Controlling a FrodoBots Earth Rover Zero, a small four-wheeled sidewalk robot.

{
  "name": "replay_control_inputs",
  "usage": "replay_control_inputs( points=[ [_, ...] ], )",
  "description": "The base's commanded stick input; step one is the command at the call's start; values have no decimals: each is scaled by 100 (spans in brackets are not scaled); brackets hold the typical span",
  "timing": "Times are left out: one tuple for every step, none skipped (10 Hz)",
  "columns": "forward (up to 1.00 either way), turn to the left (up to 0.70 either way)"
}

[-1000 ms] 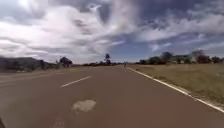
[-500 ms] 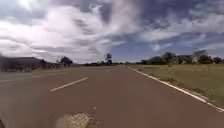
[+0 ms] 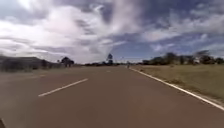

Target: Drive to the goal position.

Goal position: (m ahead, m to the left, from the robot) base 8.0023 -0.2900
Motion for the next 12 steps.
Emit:
replay_control_inputs(
  points=[
    [100, 0],
    [100, 0],
    [100, 0],
    [100, 0],
    [100, 0],
    [100, 0],
    [100, 0],
    [100, -1],
    [100, -1],
    [100, -2],
    [100, -11],
    [100, -24]
  ],
)
